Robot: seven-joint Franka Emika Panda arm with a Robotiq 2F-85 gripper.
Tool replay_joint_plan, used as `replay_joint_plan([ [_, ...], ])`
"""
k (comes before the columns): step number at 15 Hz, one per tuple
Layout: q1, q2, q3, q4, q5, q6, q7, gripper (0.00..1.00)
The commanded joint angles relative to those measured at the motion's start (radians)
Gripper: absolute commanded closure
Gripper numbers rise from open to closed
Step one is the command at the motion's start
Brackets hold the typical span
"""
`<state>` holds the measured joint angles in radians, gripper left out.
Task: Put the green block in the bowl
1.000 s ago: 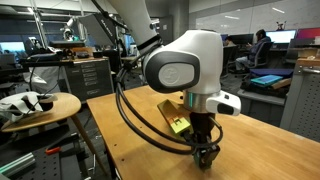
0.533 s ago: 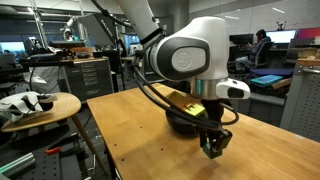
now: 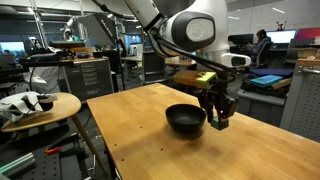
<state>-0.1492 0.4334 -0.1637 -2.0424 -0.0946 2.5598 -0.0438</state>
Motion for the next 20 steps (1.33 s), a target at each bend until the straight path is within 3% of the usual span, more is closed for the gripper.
replay_joint_plan([
  [1, 0.041, -0.021, 0.005, 0.053, -0.035, -0.065, 0.021, 0.83],
  [14, 0.110, 0.027, 0.129, 0.091, -0.004, -0.159, -0.053, 0.83],
  [20, 0.104, 0.090, 0.152, 0.059, -0.005, -0.097, -0.071, 0.83],
])
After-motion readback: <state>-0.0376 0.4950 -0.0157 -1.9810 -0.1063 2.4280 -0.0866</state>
